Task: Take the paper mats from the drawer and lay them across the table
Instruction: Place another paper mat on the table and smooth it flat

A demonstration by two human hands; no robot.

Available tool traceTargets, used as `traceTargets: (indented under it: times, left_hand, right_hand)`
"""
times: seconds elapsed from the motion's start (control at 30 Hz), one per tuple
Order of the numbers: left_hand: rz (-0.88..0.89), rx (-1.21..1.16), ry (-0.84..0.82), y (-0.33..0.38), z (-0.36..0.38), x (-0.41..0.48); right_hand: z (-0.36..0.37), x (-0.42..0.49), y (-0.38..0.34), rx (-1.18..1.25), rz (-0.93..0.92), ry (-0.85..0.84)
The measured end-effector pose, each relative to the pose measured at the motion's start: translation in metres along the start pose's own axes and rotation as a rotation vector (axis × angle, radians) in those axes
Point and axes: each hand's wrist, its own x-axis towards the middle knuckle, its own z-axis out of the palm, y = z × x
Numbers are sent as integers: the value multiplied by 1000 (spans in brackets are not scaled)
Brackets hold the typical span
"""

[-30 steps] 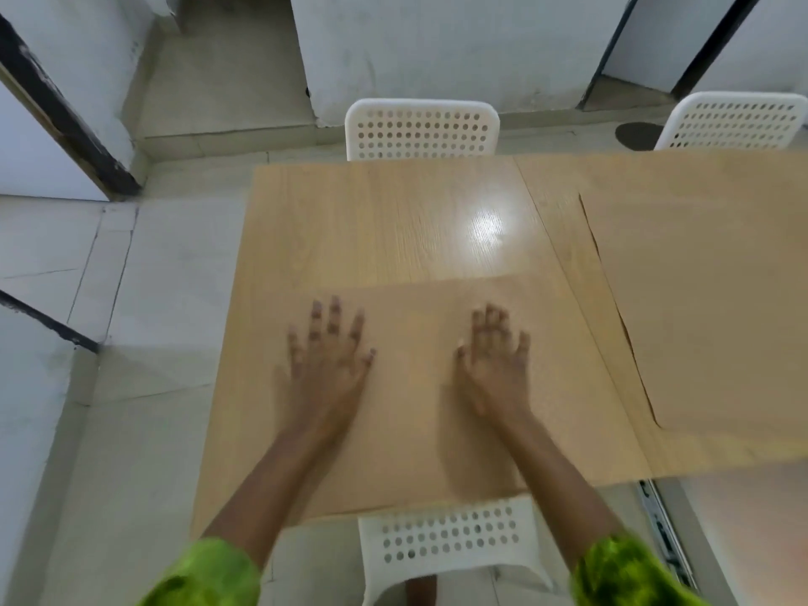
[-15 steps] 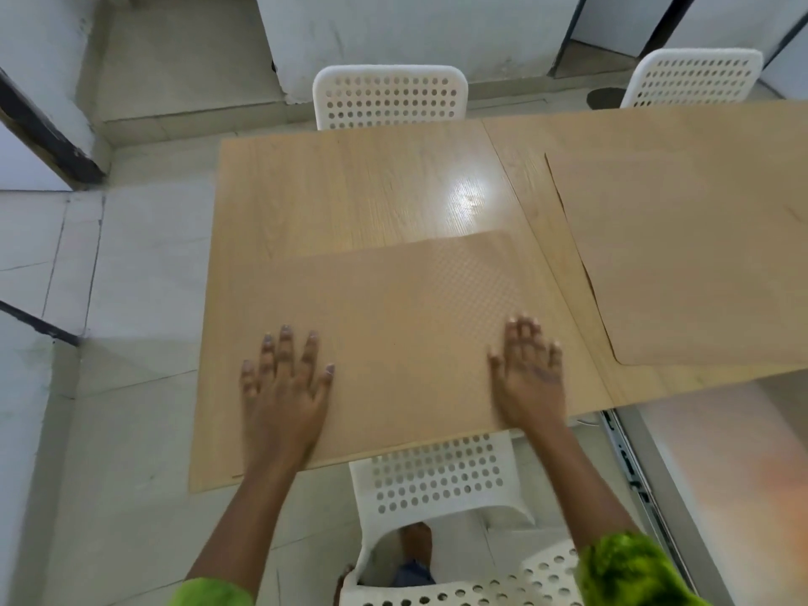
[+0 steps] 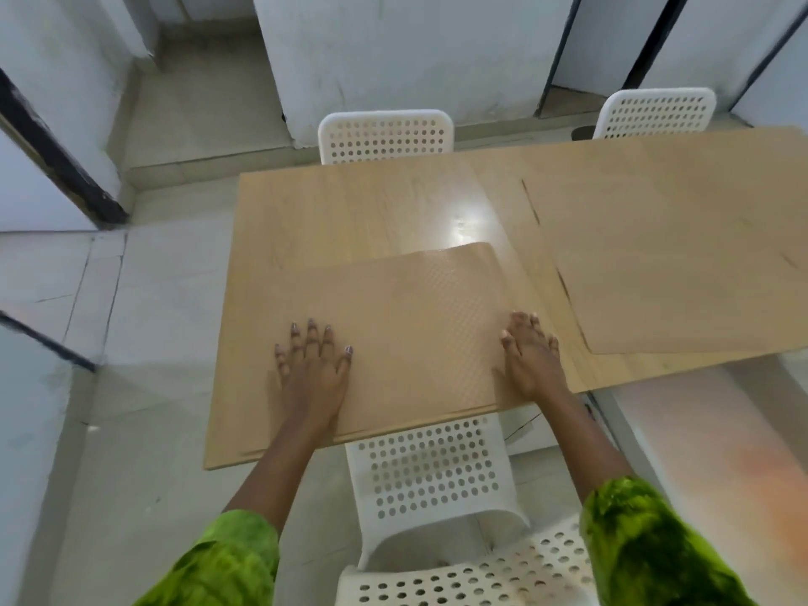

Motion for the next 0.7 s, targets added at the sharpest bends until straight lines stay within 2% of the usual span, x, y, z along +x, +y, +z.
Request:
traceTargets:
  times: [0.1,0.2,0.3,0.37,0.43,0.47,0.53,0.7]
  left_hand:
    - [201,-142,-18,74,-5,-3]
    - [373,-245,-18,157,-3,-5]
    - [537,-177,-56,237,13,-8]
    - [648,-80,-96,276,28,-7]
    - [686,-20,-142,307,42,-6]
    - [657,-43,-182,320,48,-5]
    - [482,-247,-289,337,54,-4]
    - [-97,-1136,-489,369,45,-14]
  right_hand:
    - [-28,-5,22,206,28,164]
    - [-61,-3,63,205,78,212]
    - [-100,7,112,117,121,118]
    - [-116,12,137,41,101,17]
    - [-127,17,160,-26,51,-42]
    - [-131,18,168,-58,20,-62]
    - [-134,20,177,-126,-33,-104]
    - [-134,22,189,-174,-100,-97]
